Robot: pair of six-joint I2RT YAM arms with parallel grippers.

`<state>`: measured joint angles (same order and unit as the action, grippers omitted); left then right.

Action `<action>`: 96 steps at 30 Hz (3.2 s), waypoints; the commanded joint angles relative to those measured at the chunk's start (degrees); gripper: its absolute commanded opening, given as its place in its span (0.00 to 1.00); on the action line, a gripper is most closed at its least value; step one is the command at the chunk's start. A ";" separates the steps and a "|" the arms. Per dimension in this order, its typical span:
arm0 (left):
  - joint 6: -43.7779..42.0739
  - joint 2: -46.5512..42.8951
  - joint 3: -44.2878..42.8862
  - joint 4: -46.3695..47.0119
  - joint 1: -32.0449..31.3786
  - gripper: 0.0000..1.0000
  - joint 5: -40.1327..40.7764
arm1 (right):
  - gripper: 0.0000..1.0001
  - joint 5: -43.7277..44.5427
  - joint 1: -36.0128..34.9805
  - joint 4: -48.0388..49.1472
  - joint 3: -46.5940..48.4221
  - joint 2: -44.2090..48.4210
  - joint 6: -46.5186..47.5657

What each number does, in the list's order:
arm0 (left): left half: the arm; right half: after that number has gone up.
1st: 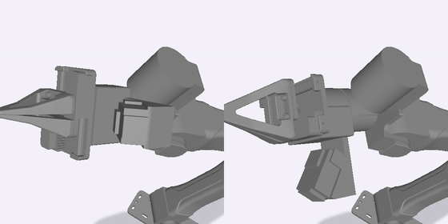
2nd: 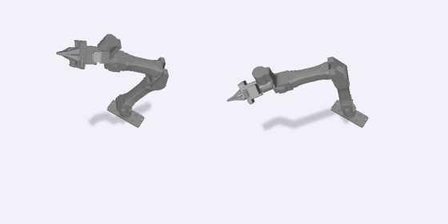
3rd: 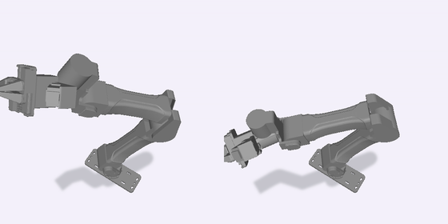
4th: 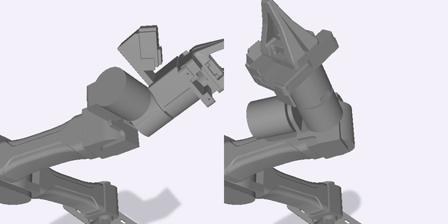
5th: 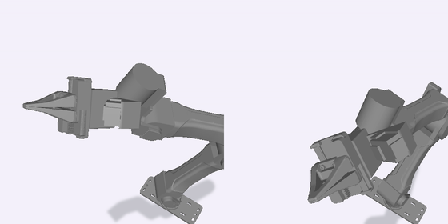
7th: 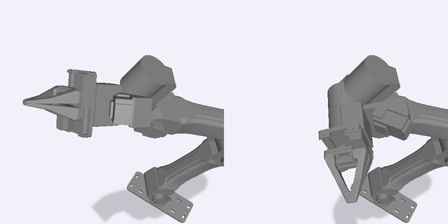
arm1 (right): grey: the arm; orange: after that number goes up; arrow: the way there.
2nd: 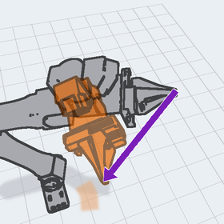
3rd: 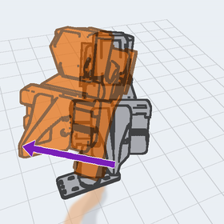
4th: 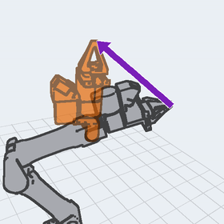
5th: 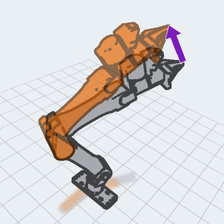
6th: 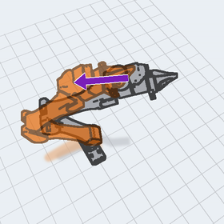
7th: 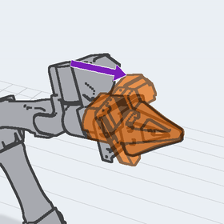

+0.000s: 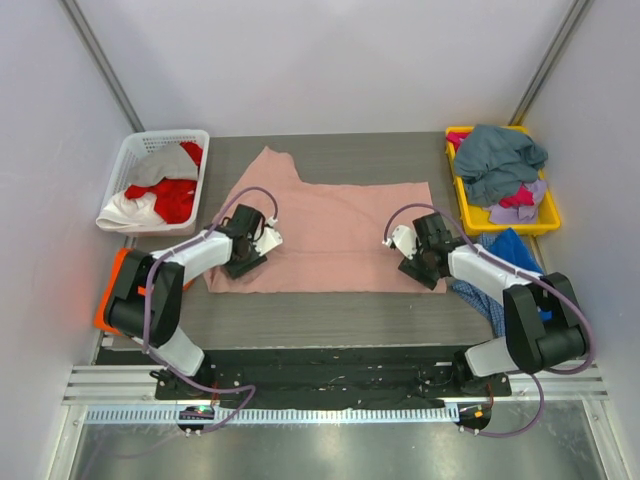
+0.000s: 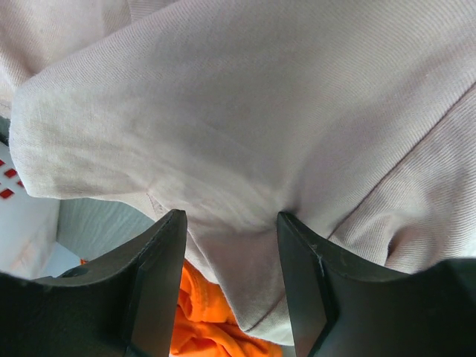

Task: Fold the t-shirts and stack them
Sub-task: Fold the flattened tshirt in 1/3 of the way, then grap the side of the flattened tshirt furthest away from the robot with both arms

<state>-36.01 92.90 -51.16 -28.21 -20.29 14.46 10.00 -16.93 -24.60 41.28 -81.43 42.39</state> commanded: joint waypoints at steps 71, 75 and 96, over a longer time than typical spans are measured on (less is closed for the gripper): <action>25.55 44.72 -73.73 11.77 11.33 0.74 -21.40 | 0.64 8.99 2.42 20.56 29.74 -19.56 -19.98; 24.24 46.93 -75.57 10.72 11.33 0.74 -21.75 | 0.64 9.07 3.13 20.56 29.12 -20.17 -20.33; 20.98 53.96 -80.85 7.38 12.29 0.65 -22.19 | 0.64 6.70 3.13 19.59 25.35 -19.38 -20.42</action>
<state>-13.98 147.11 -129.21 -20.86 -8.73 -7.73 17.45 -13.65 -6.90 67.35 -102.50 22.83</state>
